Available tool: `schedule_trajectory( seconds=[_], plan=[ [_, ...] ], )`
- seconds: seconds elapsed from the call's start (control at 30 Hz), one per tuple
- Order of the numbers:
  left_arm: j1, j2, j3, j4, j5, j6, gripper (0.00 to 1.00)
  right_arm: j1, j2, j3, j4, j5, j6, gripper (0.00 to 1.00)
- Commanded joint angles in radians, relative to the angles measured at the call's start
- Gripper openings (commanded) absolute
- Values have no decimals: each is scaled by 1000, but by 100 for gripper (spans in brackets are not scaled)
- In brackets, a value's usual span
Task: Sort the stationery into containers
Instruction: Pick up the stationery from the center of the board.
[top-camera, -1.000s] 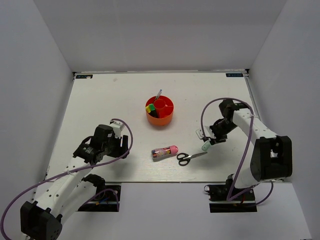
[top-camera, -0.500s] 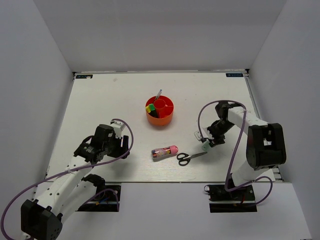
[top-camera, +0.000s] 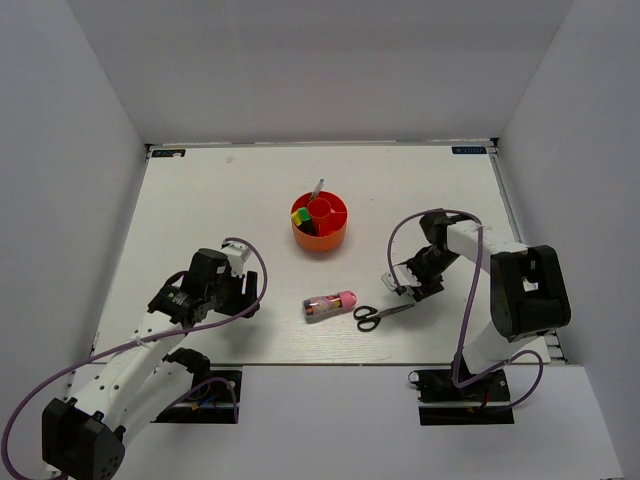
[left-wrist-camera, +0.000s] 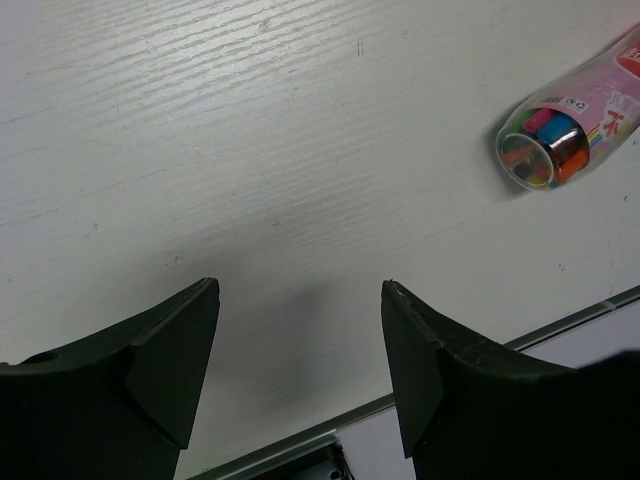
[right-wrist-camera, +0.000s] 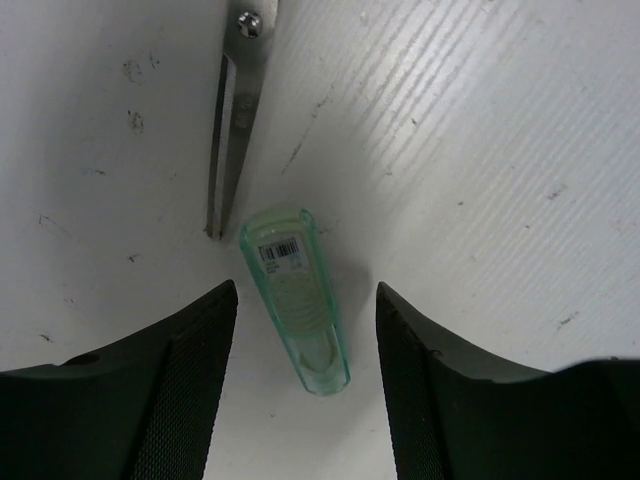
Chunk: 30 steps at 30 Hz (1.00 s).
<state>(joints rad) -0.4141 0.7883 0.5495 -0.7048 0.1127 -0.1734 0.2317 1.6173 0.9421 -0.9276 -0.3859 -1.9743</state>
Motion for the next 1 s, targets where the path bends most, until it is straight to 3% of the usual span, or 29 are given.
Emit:
schedule_trajectory(
  seconds=[0.0,0.27,0.47,0.67,0.73,0.77,0.87,0.97],
  plan=[
    [1,-4,24,-7,11,6,76,17,-23,-35,32,12,-169,60],
    [4,-11,23,-9,8,6,76,58,-33,-95,92,67,-147,52],
    [1,-15,26,-10,8,6,76,73,-20,-94,92,100,-120,26],
    [3,-18,23,-10,8,6,76,81,9,-89,85,127,-98,27],
    [1,-17,23,-9,8,5,76,89,19,-89,88,134,-74,24],
    [4,-17,23,-9,8,5,76,89,23,-80,85,137,-61,15],
    [3,-18,24,-12,7,6,76,97,38,-30,64,107,32,0],
    [-2,-12,24,-9,8,6,76,101,44,58,38,32,178,0]
  ],
)
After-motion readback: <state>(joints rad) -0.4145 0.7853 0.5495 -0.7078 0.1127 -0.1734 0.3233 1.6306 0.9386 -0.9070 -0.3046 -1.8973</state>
